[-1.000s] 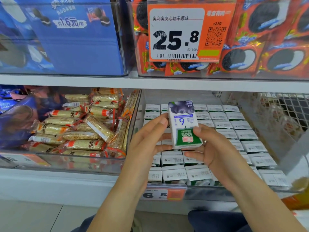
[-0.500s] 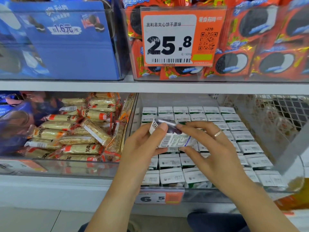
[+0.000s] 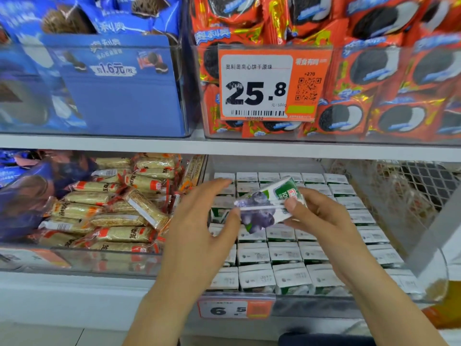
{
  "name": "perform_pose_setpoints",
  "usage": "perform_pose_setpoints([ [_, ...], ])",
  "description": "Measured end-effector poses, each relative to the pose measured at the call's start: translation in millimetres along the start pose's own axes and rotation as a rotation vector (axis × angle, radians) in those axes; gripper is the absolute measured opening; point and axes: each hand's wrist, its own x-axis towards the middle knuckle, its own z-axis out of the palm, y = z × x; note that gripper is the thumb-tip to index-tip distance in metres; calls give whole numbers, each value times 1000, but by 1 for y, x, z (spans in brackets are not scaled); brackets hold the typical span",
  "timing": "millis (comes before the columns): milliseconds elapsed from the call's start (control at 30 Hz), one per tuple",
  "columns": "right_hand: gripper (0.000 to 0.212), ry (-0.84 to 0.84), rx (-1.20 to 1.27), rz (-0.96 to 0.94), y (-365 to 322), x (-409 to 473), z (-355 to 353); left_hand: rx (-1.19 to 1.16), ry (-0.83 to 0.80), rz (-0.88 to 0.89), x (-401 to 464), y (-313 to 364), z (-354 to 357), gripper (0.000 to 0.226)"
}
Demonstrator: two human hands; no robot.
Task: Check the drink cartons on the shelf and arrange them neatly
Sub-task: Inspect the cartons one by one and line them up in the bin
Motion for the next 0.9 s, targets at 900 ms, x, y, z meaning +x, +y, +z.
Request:
perform_pose_setpoints([
  [900,45,-197,-1130,-143,41,70,28,376,-243,-246,-4,-30,1,82],
])
